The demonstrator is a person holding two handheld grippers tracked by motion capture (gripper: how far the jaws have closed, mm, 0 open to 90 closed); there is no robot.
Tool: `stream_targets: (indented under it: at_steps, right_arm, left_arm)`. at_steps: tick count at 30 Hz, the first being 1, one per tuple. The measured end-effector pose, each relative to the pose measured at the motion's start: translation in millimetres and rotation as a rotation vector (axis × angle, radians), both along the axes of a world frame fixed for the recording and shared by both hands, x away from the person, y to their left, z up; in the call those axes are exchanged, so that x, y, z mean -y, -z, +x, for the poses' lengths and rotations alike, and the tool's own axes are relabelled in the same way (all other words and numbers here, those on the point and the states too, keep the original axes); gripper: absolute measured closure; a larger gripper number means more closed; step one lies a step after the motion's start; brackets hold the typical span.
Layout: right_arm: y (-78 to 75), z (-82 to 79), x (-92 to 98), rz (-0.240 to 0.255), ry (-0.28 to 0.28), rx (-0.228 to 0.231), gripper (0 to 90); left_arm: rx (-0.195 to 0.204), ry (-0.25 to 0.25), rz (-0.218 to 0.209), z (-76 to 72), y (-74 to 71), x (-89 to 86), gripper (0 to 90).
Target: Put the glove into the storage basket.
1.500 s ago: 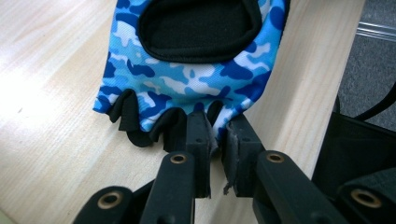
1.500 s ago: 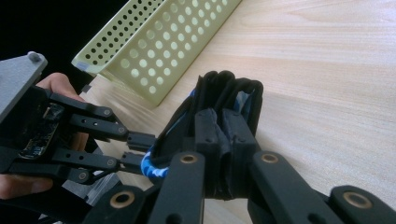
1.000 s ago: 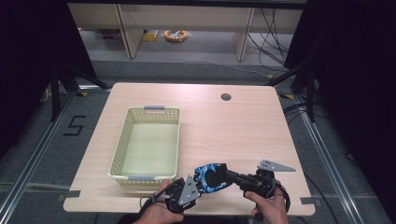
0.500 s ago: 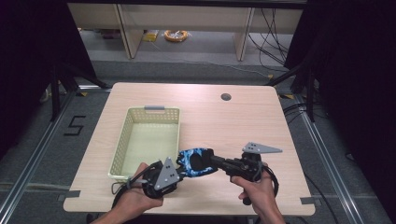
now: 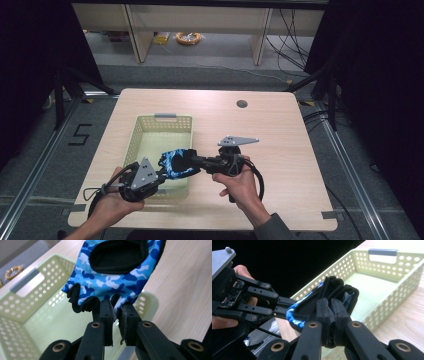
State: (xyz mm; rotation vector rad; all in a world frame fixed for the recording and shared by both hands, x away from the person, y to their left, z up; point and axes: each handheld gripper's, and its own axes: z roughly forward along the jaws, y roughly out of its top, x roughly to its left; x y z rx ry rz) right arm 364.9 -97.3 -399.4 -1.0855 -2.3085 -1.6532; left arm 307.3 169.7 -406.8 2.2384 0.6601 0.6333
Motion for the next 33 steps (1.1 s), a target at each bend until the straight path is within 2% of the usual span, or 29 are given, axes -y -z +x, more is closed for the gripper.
stream_targets:
  at_steps: [1, 2, 4, 6, 7, 8, 10, 14, 15, 16, 17, 18, 20, 21, 22, 23, 24, 25, 28, 29, 30, 31, 32, 33]
  right_arm:
    - [4.3, 6.1, -6.6, -0.005, -0.011, 0.022, 86.5]
    - [4.3, 6.1, -6.6, -0.005, -0.011, 0.022, 86.5]
    - [10.8, 12.8, -17.5, -0.014, -0.013, 0.004, 86.5]
    - [12.7, 14.6, -21.4, -0.015, -0.015, -0.01, 86.5]
    - [14.6, 16.1, -25.3, -0.02, -0.014, -0.014, 86.5]
    - [16.2, 16.3, -30.0, -0.017, -0.018, -0.043, 86.5]
    - [22.5, 21.5, -37.0, -0.025, -0.019, -0.036, 86.5]
    - [31.5, 27.1, -49.2, -0.042, -0.018, -0.068, 86.5]
    - [33.0, 28.3, -50.6, -0.052, -0.018, -0.06, 86.5]
    - [34.6, 28.8, -53.1, -0.055, -0.016, -0.077, 86.5]
    - [37.1, 30.3, -55.4, -0.058, -0.014, -0.072, 86.5]
    - [38.2, 30.1, -57.4, -0.071, -0.007, -0.079, 86.5]
    - [42.8, 31.2, -62.2, -0.058, -0.015, -0.093, 86.5]
    - [45.8, 32.8, -63.5, -0.063, -0.015, -0.083, 86.5]
    - [48.2, 33.0, -65.3, -0.065, -0.01, -0.093, 86.5]
    - [52.5, 33.2, -69.0, -0.083, -0.004, -0.112, 86.4]
    - [52.5, 33.2, -69.0, -0.083, -0.004, -0.112, 86.4]
    - [57.5, 34.3, -71.8, -0.102, -0.001, -0.106, 86.5]
    - [62.3, 35.3, -74.8, -0.106, -0.008, -0.115, 86.4]
    - [62.7, 33.9, -76.2, -0.12, 0.01, -0.127, 86.4]
    - [64.6, 33.3, -78.8, -0.138, 0.012, -0.126, 86.5]
    - [65.5, 33.2, -79.9, -0.135, -0.002, -0.13, 86.5]
    - [65.5, 33.2, -79.9, -0.135, -0.002, -0.13, 86.5]
    - [66.1, 33.5, -80.5, -0.151, 0.006, -0.118, 86.4]
  left_arm:
    - [-0.009, -0.01, 0.006, 2.5, 2.3, -6.6, 80.8]
    - [-0.009, -0.01, 0.006, 2.5, 2.3, -6.6, 80.9]
    - [-0.02, -0.023, 0.023, 6.2, 6.4, -15.4, 80.8]
    - [-0.026, -0.031, 0.017, 7.3, 9.2, -17.5, 80.9]
    - [-0.047, -0.047, 0.03, 7.5, 10.9, -19.7, 80.8]
    - [-0.045, -0.048, 0.034, 9.8, 13.6, -22.0, 80.8]
    - [-0.076, -0.069, 0.032, 12.3, 18.2, -25.2, 80.8]
    - [-0.106, -0.084, 0.033, 17.7, 24.3, -33.3, 80.8]
    - [-0.095, -0.084, 0.04, 19.9, 24.8, -35.5, 80.7]
    - [-0.096, -0.086, 0.048, 20.9, 25.7, -37.2, 80.7]
    - [-0.113, -0.092, 0.052, 20.9, 26.7, -38.3, 80.7]
    - [-0.102, -0.083, 0.058, 22.3, 27.8, -39.6, 80.7]
    - [-0.117, -0.093, 0.072, 23.6, 29.5, -42.4, 80.6]
    - [-0.12, -0.09, 0.073, 24.9, 30.6, -44.4, 80.6]
    - [-0.135, -0.098, 0.075, 25.2, 31.8, -46.1, 80.5]
    - [-0.13, -0.094, 0.077, 26.2, 32.9, -47.5, 80.4]
    - [-0.142, -0.1, 0.074, 26.1, 34.5, -48.4, 80.4]
    - [-0.165, -0.09, 0.095, 27.1, 35.6, -51.2, 80.2]
    - [-0.169, -0.079, 0.11, 28.9, 36.6, -53.6, 79.7]
    - [-0.186, -0.092, 0.093, 28.4, 38.4, -53.3, 79.3]
    - [-0.187, -0.09, 0.107, 28.9, 38.6, -53.6, 77.8]
    - [-0.187, -0.072, 0.133, 29.3, 38.0, -53.9, 75.4]
    - [-0.187, -0.072, 0.133, 29.3, 38.0, -53.9, 73.2]
    - [-0.205, -0.074, 0.119, 29.3, 37.1, -54.6, 73.2]
